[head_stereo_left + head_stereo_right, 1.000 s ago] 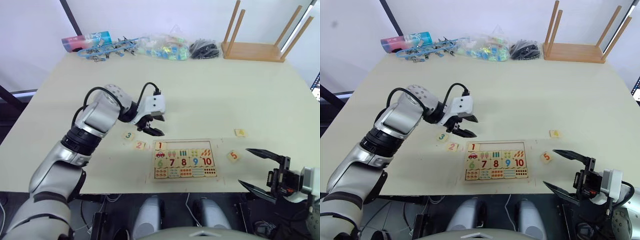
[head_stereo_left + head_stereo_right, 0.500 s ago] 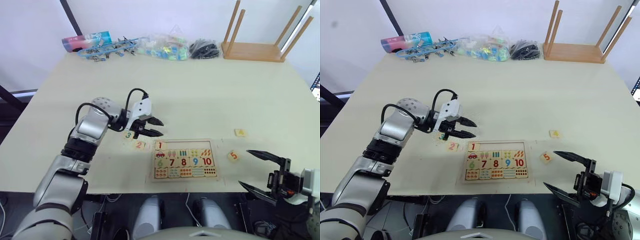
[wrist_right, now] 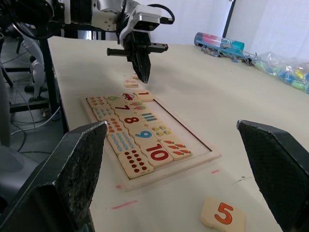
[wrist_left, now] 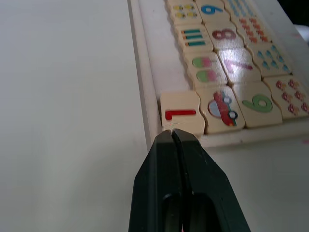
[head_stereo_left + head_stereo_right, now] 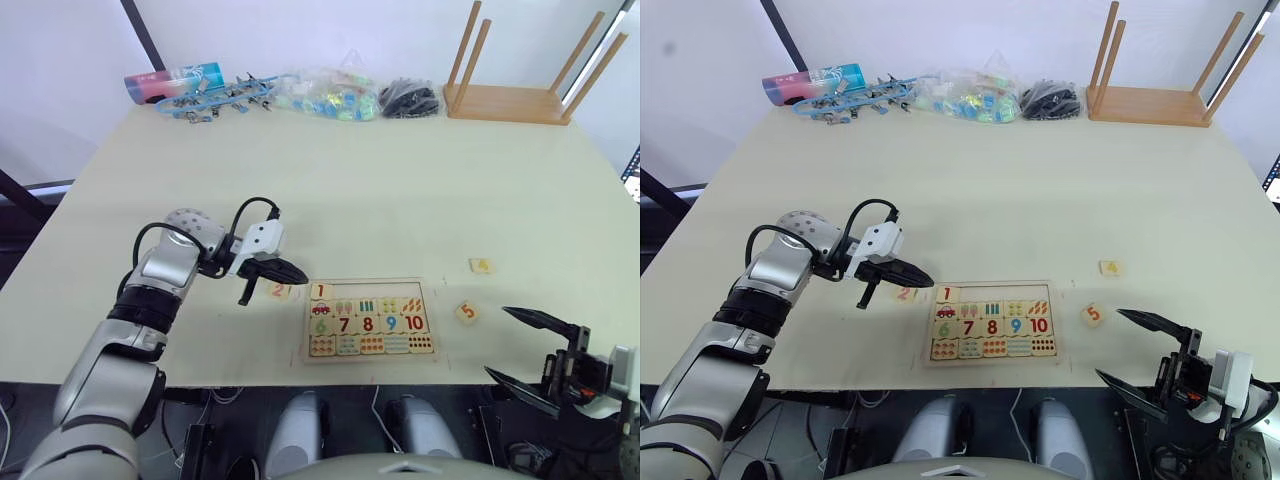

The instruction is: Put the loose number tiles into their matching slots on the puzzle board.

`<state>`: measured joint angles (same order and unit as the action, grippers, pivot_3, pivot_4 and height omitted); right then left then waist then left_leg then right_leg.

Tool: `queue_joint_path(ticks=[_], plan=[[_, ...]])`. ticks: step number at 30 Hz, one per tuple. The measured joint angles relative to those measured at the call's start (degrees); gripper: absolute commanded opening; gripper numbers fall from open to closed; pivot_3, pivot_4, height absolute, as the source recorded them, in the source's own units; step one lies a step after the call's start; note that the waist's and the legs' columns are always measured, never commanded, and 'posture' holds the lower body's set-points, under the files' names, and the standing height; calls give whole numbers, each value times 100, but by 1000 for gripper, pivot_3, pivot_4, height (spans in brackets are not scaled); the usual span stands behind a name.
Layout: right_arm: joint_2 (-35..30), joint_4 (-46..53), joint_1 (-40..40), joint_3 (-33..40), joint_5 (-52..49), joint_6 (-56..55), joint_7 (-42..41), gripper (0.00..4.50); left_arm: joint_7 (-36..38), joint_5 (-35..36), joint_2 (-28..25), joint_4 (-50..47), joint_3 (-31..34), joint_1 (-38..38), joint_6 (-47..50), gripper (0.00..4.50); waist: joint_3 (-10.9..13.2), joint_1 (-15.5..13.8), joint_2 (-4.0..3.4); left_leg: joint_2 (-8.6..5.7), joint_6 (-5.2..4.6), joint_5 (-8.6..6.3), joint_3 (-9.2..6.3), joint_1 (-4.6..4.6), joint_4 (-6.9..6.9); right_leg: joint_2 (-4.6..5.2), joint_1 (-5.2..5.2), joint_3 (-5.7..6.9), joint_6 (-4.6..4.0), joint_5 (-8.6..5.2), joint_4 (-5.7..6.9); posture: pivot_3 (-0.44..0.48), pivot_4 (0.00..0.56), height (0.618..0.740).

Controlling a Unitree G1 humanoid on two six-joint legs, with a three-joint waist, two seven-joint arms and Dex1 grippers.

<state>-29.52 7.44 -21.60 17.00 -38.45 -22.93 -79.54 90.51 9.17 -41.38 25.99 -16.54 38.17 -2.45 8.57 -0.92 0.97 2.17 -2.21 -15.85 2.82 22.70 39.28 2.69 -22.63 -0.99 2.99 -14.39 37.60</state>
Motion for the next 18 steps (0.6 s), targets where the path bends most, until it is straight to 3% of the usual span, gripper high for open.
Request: queue_joint_path(ticks=[9, 18], plan=[[-8, 2, -39, 0, 0, 0, 15, 4500, 6, 30, -163, -23, -433, -48, -180, 40, 0, 6, 0, 1, 0, 0, 0, 0, 0, 0, 0, 0, 0, 0, 1, 0, 150, 737], [-8, 3, -53, 0, 0, -1, 32, 4500, 9, 115, -151, -77, -438, -105, -177, 40, 0, 6, 0, 1, 0, 0, 0, 0, 0, 0, 0, 0, 0, 0, 1, 0, 150, 737]])
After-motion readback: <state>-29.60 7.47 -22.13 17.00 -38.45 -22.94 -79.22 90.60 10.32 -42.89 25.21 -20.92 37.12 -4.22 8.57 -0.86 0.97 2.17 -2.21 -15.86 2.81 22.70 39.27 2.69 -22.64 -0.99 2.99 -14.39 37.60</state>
